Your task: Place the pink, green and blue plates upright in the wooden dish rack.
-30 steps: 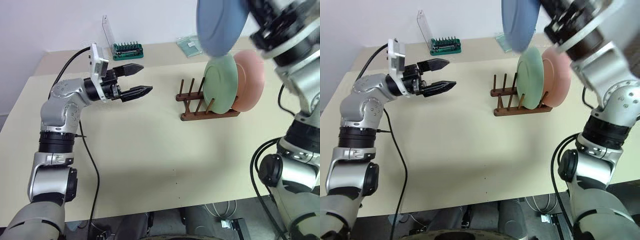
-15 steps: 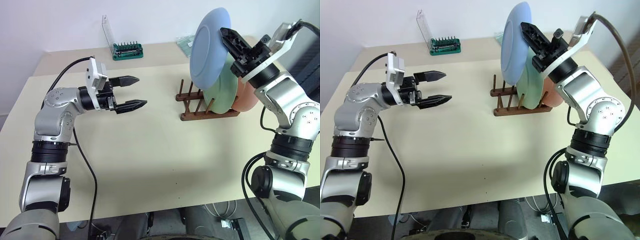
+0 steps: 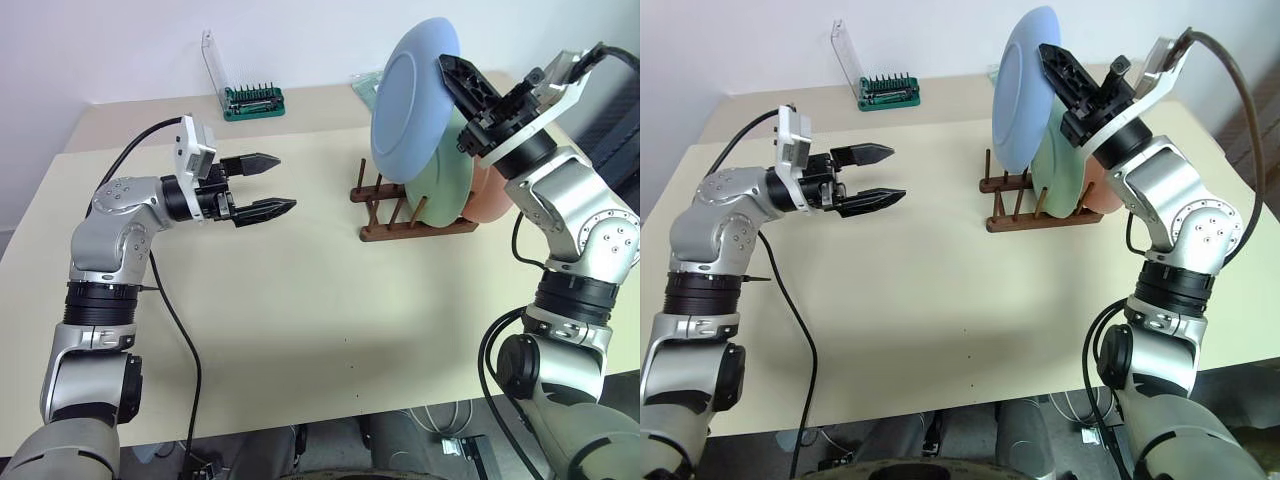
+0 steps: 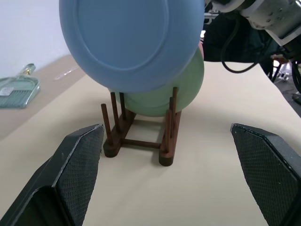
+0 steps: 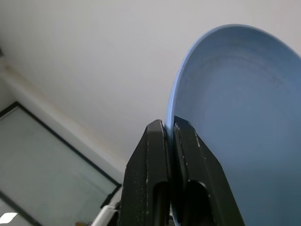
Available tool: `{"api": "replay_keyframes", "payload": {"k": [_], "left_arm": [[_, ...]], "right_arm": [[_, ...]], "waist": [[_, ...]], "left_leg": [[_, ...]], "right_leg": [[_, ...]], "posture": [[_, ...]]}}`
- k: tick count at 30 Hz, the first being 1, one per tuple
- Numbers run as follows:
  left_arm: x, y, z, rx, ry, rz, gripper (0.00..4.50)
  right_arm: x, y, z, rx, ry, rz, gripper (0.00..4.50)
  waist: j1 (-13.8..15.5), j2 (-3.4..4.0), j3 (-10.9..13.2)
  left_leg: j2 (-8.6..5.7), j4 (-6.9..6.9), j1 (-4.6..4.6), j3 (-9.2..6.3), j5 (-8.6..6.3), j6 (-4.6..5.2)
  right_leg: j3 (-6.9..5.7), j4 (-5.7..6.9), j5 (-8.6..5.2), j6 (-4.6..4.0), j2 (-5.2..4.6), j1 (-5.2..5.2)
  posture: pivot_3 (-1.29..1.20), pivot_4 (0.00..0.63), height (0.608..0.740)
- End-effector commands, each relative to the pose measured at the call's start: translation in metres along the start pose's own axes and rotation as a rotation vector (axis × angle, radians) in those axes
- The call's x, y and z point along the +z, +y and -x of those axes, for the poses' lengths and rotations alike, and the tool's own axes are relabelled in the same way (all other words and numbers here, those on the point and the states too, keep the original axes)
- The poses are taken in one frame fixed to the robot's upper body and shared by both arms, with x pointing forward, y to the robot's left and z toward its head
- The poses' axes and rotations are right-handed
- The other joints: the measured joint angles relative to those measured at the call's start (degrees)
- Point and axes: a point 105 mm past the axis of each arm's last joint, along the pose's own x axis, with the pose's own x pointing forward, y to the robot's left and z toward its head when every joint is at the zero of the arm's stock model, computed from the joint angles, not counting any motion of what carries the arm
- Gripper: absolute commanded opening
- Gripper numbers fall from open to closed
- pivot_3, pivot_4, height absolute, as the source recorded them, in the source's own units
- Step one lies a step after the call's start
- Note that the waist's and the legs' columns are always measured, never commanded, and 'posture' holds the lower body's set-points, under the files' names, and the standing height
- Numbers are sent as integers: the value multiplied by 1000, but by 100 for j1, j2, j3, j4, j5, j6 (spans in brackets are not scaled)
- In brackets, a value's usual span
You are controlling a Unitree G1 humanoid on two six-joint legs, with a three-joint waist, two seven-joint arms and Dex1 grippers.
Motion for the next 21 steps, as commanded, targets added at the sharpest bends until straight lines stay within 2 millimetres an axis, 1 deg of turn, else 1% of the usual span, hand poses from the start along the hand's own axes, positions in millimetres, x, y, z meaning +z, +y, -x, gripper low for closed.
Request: {"api": "replay_keyframes", "payload": {"k": [1, 4, 9, 16, 19, 21], "left_arm": [[14, -2, 0, -5, -37, -41, 4421], [14, -2, 0, -8, -36, -37, 4421], [12, -2, 0, -8, -30, -25, 4421], [12, -1, 0, -2, -30, -20, 4421], [12, -1, 0, 0, -27, -21, 4421], [12, 0, 0, 3, -25, -24, 4421]], "right_arm": [[0, 19, 0, 62, 5, 43, 0], [-2, 11, 2, 28, 12, 47, 0], [-17, -6, 14, -17, 53, 21, 0], [-17, -8, 17, -15, 48, 15, 0], [-25, -13, 20, -31, 78, 17, 0], [-27, -15, 21, -27, 78, -18, 0]], "waist": [[1, 0, 0], [4, 0, 0], [6, 0, 0], [0, 0, 0], [4, 0, 0], [4, 0, 0]], "left_leg": [[0, 0, 0, 0, 0, 0], [0, 0, 1, 0, 0, 0], [0, 0, 0, 0, 0, 0], [4, 0, 1, 1, 0, 0], [4, 0, 1, 1, 0, 0], [4, 0, 1, 1, 0, 0]], "right_leg": [[0, 0, 0, 0, 0, 0], [0, 0, 0, 0, 0, 1], [0, 0, 0, 0, 0, 1], [0, 0, 0, 0, 4, 0], [0, -1, 0, 0, 4, 0], [0, -1, 0, 0, 4, 0]], "posture": [[0, 150, 740], [0, 150, 740], [0, 150, 740], [0, 150, 740], [0, 150, 740], [0, 150, 740]]}}
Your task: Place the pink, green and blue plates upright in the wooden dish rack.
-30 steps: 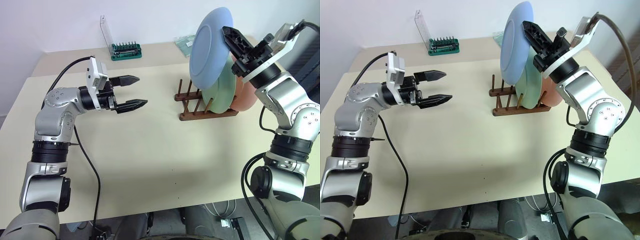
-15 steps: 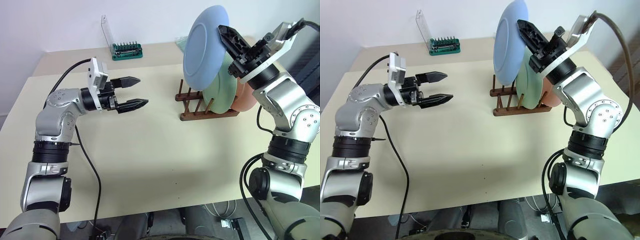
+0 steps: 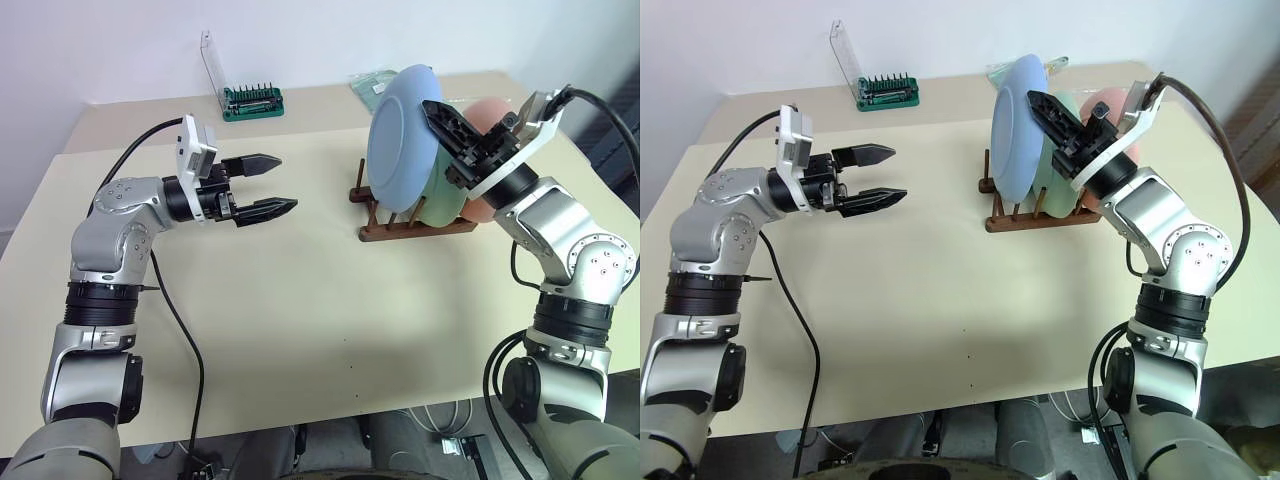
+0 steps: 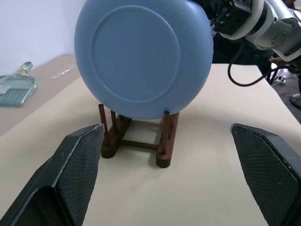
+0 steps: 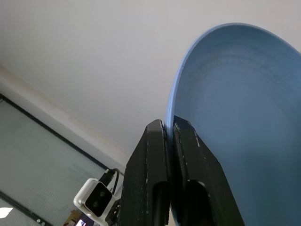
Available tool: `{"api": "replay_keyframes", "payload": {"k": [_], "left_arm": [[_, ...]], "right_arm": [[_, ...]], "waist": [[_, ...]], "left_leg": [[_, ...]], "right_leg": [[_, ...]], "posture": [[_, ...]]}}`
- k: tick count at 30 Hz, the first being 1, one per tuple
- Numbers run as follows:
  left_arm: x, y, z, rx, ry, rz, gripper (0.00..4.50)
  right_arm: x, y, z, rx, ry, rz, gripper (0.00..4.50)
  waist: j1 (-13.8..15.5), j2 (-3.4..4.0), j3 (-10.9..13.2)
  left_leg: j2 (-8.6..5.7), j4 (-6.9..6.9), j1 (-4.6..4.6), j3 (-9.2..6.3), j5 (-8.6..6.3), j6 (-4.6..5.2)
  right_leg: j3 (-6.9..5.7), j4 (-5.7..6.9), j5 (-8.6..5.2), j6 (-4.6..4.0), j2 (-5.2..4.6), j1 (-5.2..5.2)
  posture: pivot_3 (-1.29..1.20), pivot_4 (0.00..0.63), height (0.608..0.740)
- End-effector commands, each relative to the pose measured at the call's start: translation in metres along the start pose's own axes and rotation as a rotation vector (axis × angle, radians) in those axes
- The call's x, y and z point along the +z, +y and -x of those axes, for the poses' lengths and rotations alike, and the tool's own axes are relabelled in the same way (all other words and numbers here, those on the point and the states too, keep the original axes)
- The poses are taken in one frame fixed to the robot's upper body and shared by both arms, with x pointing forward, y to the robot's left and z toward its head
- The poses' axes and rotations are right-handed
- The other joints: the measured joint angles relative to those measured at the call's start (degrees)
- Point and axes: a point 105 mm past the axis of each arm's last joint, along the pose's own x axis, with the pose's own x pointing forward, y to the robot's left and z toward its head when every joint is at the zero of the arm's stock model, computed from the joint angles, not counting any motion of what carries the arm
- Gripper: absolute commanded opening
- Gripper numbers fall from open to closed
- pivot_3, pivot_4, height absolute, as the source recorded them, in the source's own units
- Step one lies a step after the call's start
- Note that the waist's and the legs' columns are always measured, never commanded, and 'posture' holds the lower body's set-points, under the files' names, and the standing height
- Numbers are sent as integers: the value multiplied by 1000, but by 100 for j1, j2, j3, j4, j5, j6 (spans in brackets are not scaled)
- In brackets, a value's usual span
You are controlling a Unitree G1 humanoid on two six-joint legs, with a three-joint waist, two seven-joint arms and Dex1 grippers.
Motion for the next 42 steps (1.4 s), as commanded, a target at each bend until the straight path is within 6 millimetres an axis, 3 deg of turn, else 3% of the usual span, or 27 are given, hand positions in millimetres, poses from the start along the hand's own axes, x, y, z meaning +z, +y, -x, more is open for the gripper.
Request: {"api": "replay_keyframes", "payload": {"k": [1, 4, 10, 14, 19, 25, 30, 32, 34, 36, 42], "left_arm": [[11, 0, 1, 6, -20, -39, 4472], [12, 1, 1, 9, -19, -41, 4500], [13, 2, 1, 14, -25, -35, 4500], [13, 2, 2, 11, -25, -23, 4500], [12, 0, 1, 2, -25, -16, 4500], [13, -7, -4, -24, -33, -32, 4500], [5, -12, -3, -19, -8, -52, 4500], [-1, -22, -2, -49, 23, -75, 4500], [-7, -43, 9, -170, -9, -10, 4500], [-14, -51, 29, -204, 10, 7, 4500], [-22, -57, 33, -173, 82, -44, 4500]], "right_arm": [[1, 12, 1, 60, -2, 10, 307], [4, 18, 0, 83, -15, 25, 1393], [6, 21, -2, 83, 0, 81, 4457], [14, 41, -4, 142, -29, 213, 4457], [17, 69, 0, 276, -34, 234, 4457], [-1, 101, 25, 469, 97, 378, 4457], [-29, 92, 58, 475, 349, 717, 4457], [-35, 86, 71, 475, 428, 780, 4457], [-33, 83, 86, 469, 460, 776, 4457], [-31, 69, 98, 407, 507, 818, 4457], [-16, 46, 131, 339, 545, 876, 4457]], "waist": [[1, 0, 0], [1, 0, 0], [1, 0, 0], [2, 0, 0], [1, 0, 0], [23, 0, 0], [27, -1, 0], [16, -1, -1], [7, -1, -1], [3, -1, -1], [162, -3, -1]], "left_leg": [[0, 0, 0, 0, 0, 0], [0, 0, 0, 1, 0, 0], [1, 0, 0, 1, 0, 0], [0, 0, 0, 1, 0, 0], [2, 0, 0, 1, 0, 0], [2, 0, -2, -2, -1, 2], [1, 1, 2, 1, -3, 4], [2, 1, 4, 5, -3, 4], [5, 2, 8, 15, -4, 5], [7, 1, 11, 21, -6, 8], [9, 13, 22, 26, -23, 37]], "right_leg": [[0, 0, 0, 0, 0, 0], [0, 0, 0, -1, 0, 0], [1, 0, 0, -1, 1, 0], [1, 0, 0, -1, 1, -1], [0, -1, 0, -1, 2, 0], [-2, -5, 0, -1, 2, 2], [-4, -6, 0, 0, 3, 7], [-3, -7, -1, 0, 4, 7], [2, -6, 0, 0, 4, 7], [7, -7, -1, 0, 4, 6], [7, -13, 0, -1, 4, 25]], "posture": [[0, 150, 740], [0, 150, 740], [0, 150, 740], [0, 150, 740], [0, 150, 740], [0, 150, 740], [0, 150, 740], [0, 150, 740], [0, 150, 740], [0, 150, 740], [0, 150, 740]]}}
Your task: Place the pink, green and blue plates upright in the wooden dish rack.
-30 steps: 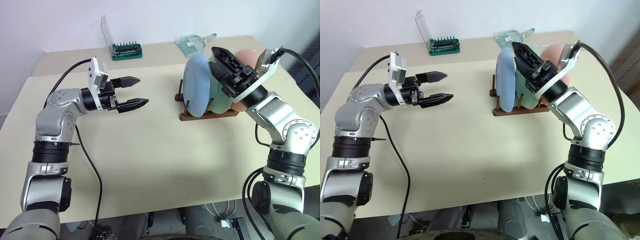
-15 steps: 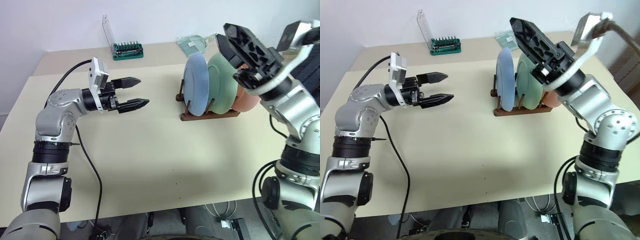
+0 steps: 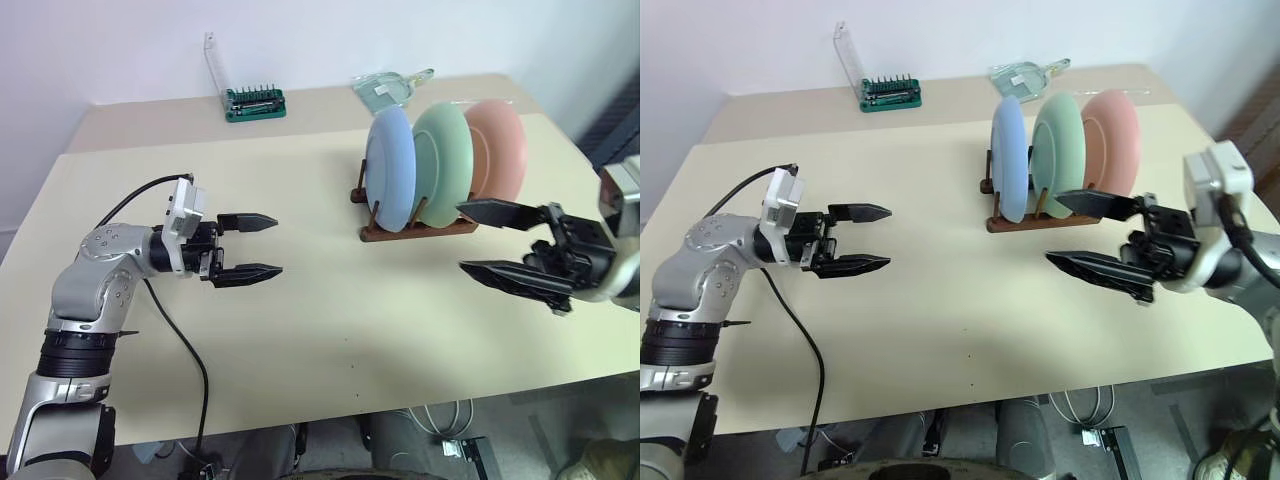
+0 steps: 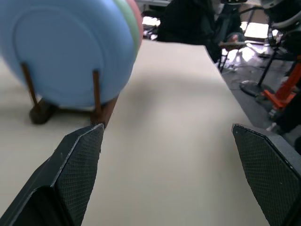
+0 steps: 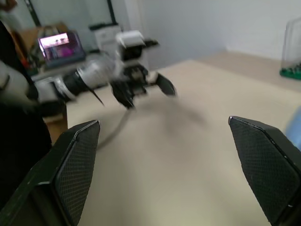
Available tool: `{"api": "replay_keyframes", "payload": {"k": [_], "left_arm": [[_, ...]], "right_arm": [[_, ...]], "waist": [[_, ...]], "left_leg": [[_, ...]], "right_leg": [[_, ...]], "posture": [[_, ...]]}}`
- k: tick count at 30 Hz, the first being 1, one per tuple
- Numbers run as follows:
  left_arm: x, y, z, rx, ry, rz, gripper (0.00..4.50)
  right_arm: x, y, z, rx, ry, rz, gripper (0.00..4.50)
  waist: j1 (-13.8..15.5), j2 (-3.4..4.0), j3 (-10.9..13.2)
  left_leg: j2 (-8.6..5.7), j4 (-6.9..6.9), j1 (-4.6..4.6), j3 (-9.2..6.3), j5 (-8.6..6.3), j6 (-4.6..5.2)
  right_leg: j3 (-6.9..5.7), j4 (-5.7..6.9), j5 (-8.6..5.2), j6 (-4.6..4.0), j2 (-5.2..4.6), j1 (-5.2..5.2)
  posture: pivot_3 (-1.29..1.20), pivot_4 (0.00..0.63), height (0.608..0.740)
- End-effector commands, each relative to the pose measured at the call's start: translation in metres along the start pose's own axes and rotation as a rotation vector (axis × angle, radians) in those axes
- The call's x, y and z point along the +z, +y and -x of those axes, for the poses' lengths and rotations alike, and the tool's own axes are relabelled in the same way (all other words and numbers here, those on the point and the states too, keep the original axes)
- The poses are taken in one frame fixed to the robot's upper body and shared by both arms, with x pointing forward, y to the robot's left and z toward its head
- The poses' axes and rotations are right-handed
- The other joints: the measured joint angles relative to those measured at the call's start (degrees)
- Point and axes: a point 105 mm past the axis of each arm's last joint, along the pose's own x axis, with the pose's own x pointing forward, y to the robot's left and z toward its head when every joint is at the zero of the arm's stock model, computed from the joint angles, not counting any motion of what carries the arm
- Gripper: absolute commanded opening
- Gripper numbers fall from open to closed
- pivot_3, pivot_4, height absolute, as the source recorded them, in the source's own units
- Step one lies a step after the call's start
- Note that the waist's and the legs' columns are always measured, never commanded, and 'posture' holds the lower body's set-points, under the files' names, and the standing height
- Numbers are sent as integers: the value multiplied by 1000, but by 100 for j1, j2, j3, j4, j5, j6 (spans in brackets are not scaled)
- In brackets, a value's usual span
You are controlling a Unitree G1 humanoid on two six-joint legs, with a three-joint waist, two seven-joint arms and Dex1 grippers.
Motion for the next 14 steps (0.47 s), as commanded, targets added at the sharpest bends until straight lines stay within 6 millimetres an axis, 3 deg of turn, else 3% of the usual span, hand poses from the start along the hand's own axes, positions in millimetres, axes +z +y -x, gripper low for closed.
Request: {"api": "replay_keyframes", "payload": {"k": [1, 9, 14], "left_arm": [[9, -1, 0, 12, 20, -88, 4500], [-11, 6, 19, 38, 90, -115, 4500], [-16, 8, 17, 41, 95, -119, 4500]], "right_arm": [[3, -3, 15, -15, 9, 94, 4457], [-8, 0, 23, -69, 58, 146, 4457], [-9, -5, 18, -65, 50, 171, 4457]], "waist": [[29, 0, 0], [20, 1, -1], [18, 1, -1]], "left_leg": [[0, 1, 2, 0, -1, 2], [3, -8, 7, 1, 8, -17], [3, -7, 11, 1, -2, 0]], "right_leg": [[0, -1, 0, 0, 0, 4], [1, 0, -1, -1, 1, 0], [0, 1, 0, -2, 0, 5]], "posture": [[0, 150, 740], [0, 150, 740], [0, 150, 740]]}}
